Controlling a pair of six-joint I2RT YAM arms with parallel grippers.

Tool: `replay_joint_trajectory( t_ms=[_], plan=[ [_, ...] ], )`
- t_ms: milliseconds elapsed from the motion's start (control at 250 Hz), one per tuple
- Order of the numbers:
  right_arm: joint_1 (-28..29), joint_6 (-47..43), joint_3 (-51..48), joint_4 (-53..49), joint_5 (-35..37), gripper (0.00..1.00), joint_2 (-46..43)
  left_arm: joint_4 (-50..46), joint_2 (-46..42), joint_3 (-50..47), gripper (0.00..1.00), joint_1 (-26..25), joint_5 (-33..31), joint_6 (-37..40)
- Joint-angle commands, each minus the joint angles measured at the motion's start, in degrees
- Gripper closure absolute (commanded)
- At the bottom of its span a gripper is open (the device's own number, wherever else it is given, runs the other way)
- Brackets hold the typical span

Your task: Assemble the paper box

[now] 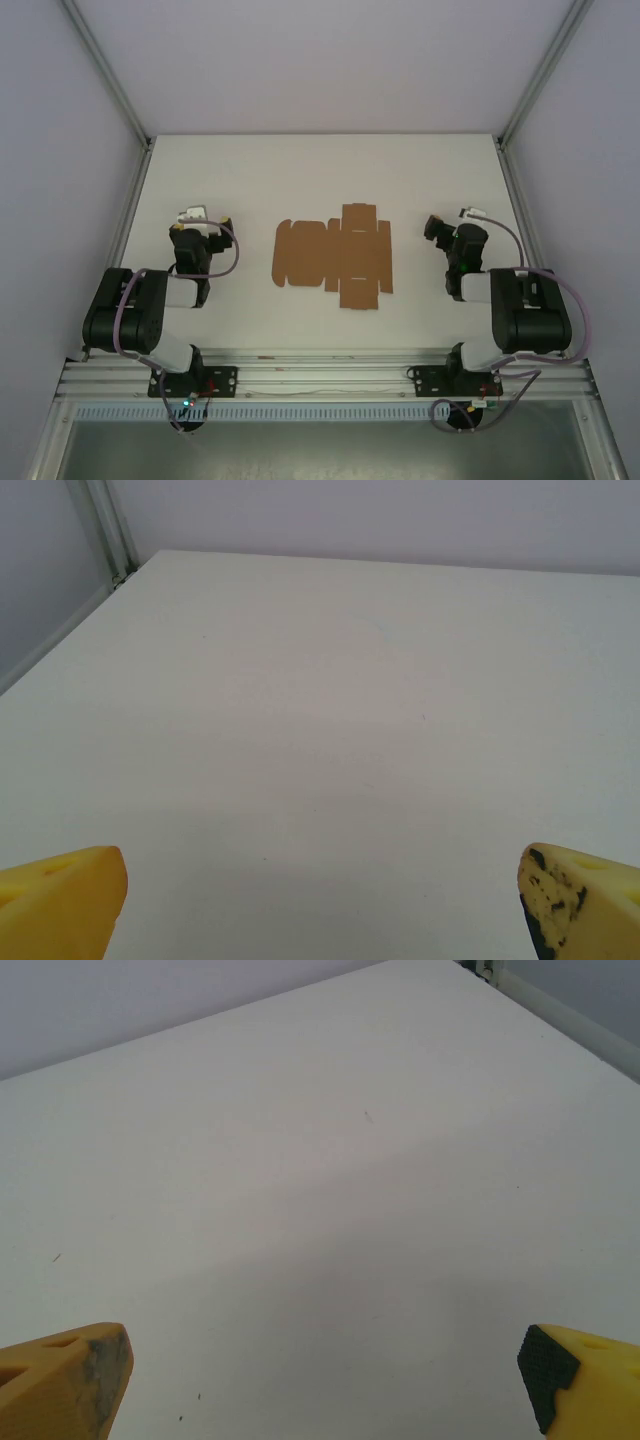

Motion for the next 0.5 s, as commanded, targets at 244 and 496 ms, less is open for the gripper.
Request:
replay_joint_trajectory(
  t_ms=[244,496],
  plan=[
    [0.22,0.64,1.48,-0.18,2.34,0.01,-0.15,-0.56,-0.26,1.07,0.00,0.48,0.97,-0.21],
    [0.24,0.63,1.45,-0.27,2.35,0.00,-0.16,-0.68,-0.24,1.05,0.00,0.50,1.01,-0.25]
  ],
)
